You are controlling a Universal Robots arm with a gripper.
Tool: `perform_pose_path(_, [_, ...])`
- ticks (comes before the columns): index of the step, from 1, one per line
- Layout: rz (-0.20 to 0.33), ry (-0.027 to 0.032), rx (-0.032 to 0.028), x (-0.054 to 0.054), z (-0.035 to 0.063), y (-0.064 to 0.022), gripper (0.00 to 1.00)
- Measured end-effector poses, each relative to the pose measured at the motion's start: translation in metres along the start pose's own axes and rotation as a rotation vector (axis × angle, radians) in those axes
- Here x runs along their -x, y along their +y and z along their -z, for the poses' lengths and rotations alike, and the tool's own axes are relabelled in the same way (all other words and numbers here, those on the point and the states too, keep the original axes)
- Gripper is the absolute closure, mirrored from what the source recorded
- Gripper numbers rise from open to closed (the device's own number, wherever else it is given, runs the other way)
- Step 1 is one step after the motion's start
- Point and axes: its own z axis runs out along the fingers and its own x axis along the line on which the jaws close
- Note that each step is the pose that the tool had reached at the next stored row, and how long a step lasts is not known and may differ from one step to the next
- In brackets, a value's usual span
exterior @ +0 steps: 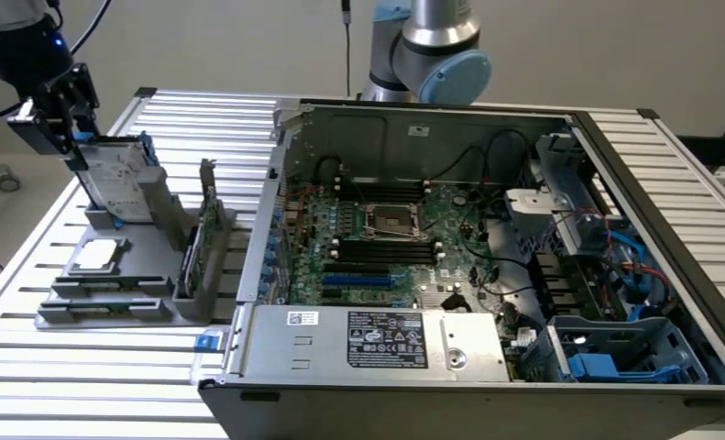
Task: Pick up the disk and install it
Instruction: 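Pick up the disk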
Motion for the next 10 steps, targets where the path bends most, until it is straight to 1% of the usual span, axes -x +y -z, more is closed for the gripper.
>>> perform_pose_path(6, [0.0,0.0,0.0,0.0,-0.0107,0.0017,0.4])
perform_pose_path(10, [0.0,-0.0002,0.0003,0.0,-0.0131,0.0021,0.4])
